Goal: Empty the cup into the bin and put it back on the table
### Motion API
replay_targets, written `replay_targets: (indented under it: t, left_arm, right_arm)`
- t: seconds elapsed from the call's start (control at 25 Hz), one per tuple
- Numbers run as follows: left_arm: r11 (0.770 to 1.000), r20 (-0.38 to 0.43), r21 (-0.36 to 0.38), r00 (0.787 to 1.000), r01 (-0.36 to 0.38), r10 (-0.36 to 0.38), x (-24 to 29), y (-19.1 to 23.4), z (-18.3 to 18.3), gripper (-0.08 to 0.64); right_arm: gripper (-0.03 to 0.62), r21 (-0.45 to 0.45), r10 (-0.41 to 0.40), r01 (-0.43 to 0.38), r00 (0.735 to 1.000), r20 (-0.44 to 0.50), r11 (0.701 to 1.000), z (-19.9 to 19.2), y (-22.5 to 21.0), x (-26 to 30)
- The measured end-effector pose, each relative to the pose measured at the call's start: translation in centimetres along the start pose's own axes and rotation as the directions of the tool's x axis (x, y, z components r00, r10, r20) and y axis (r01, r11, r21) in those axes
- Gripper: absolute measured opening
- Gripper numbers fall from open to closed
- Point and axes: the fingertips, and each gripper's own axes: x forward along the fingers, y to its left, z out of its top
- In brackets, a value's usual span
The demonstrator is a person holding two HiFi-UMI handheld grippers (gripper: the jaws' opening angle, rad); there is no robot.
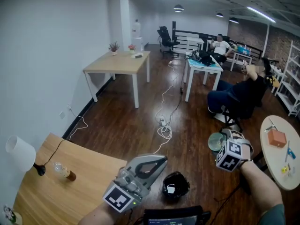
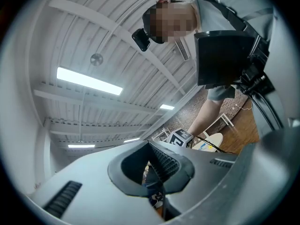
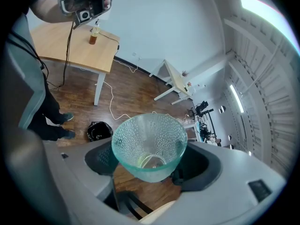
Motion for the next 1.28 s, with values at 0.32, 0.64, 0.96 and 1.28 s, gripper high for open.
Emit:
replay_targets:
  t: [0.32,0.64,0.96,1.28]
  left_arm:
    - [0.998,0.02,-0.014,0.998,-0.054,0.054,-1.1,0.8,0.4,-0.008]
    - [0.997,0.014,-0.026,0.997,-0.077,0.077,-2.1,0.9,0.4,-0.008]
    - [0.995,-0.001,-0.018,0.995,-0.102,0.102,-2.7,1.1,0.2,-0.008]
    - [0.997,-0.005,-0.008,0.997,-0.074,0.074,-2.2,0.2,0.1,-0.008]
  right_arm:
    - [0.388,-0.06,-0.022,0.021,0.999,-0.025,0.998,0.4,-0.9,-0.9]
    - [0.388,-0.153,-0.055,0.046,0.997,-0.055,0.987,1.2,-1.5,-1.9]
    - [0.388,-0.224,-0.062,0.045,0.996,-0.068,0.974,2.1,-1.5,-2.2]
    - [0.388,-0.295,-0.094,0.065,0.992,-0.087,0.953,2.0,-2.2,-2.2]
